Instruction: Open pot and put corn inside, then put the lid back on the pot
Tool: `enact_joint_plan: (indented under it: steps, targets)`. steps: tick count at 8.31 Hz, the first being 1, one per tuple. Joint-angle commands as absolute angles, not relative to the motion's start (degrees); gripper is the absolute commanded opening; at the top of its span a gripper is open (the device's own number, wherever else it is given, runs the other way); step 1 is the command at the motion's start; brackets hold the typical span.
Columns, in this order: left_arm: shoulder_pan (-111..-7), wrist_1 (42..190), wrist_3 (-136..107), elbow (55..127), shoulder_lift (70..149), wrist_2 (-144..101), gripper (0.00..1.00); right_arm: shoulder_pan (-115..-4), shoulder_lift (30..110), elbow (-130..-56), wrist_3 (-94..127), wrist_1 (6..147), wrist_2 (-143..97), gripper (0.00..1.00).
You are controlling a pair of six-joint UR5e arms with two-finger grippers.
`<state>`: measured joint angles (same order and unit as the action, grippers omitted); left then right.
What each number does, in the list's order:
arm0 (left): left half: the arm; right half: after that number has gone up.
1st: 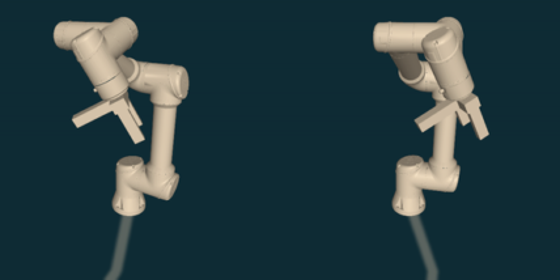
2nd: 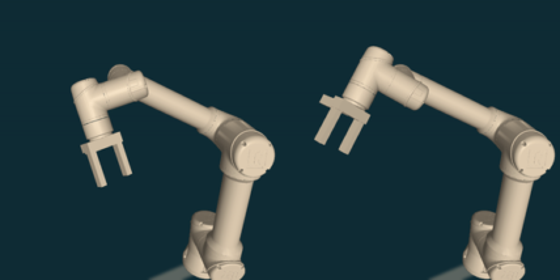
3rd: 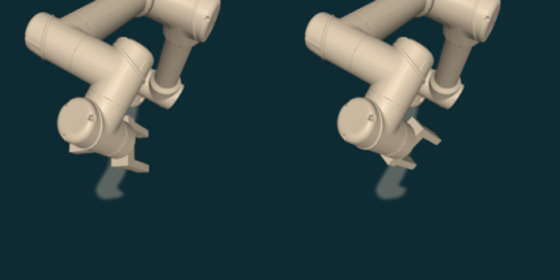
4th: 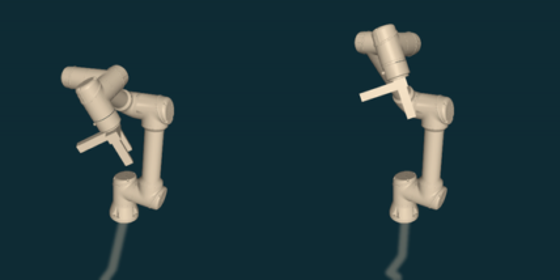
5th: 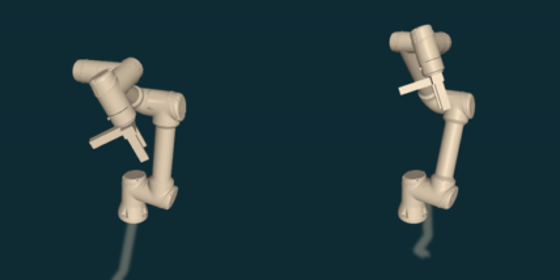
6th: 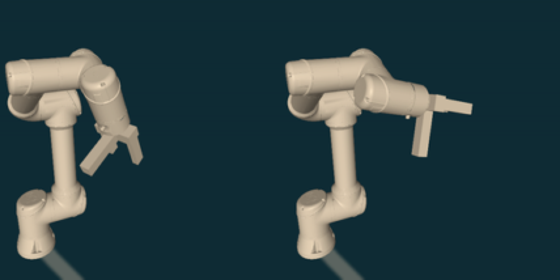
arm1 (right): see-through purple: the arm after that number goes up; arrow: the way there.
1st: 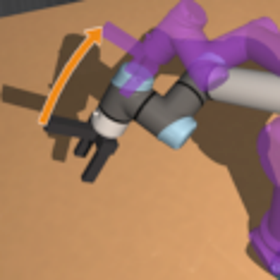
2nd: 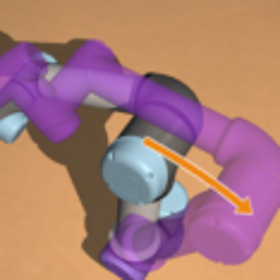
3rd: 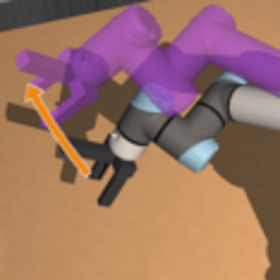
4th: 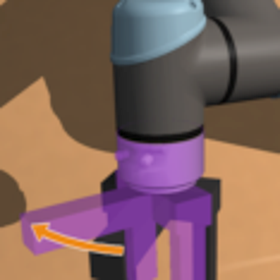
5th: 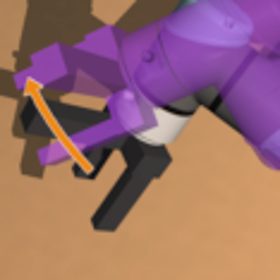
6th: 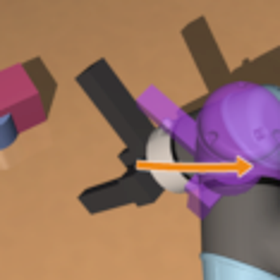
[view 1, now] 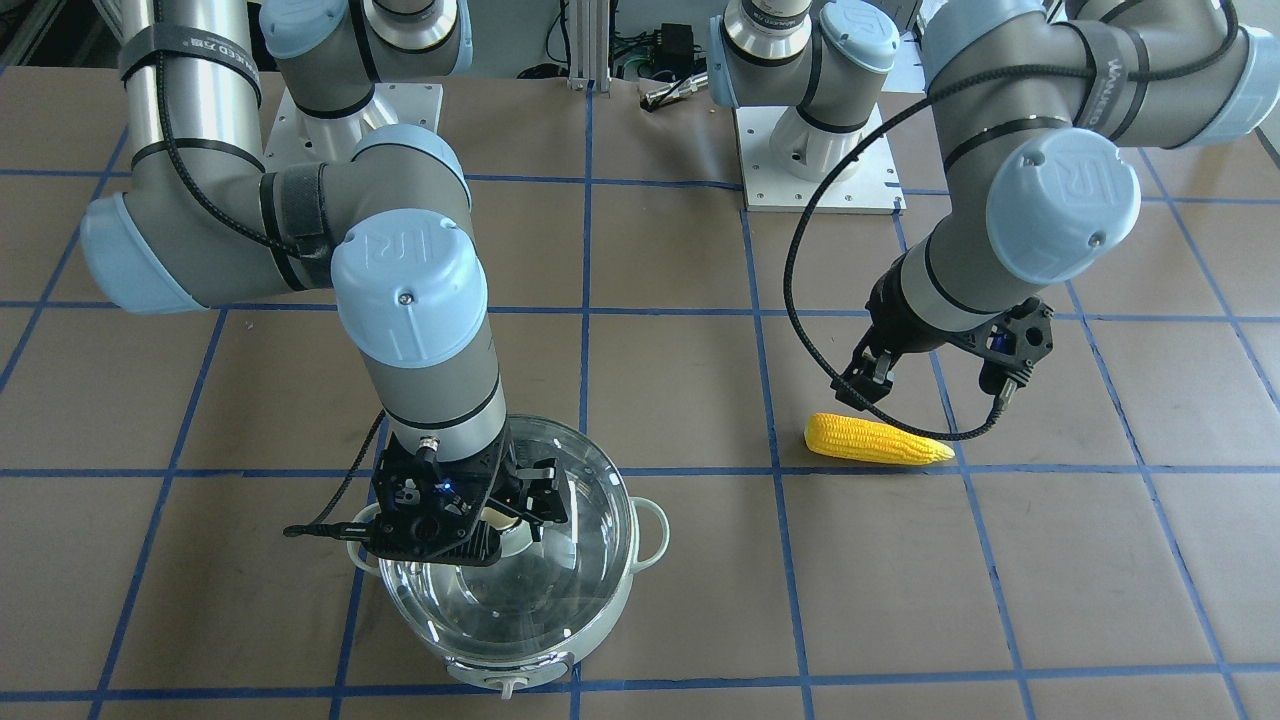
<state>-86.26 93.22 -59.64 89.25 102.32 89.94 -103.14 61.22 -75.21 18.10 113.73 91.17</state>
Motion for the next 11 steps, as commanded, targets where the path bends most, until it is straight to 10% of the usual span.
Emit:
enact_joint_plan:
  steps: [1,6,11]
  targets:
    - [-84.0,82.8,-62.6,98.5,102.6,89.8,1.0,-103.4,60.3,-76.0,19.9,115.3,90.6,0.95]
    - [-76.9,64.8,-64.8,107.0,104.5,86.8,1.0,-103.7,60.3,-76.0,20.7,115.3,90.7,0.48]
    - [-76.9,60.3,-68.7,108.5,112.2,90.4,1.0,-103.6,64.2,-75.4,18.4,114.9,91.3,0.39]
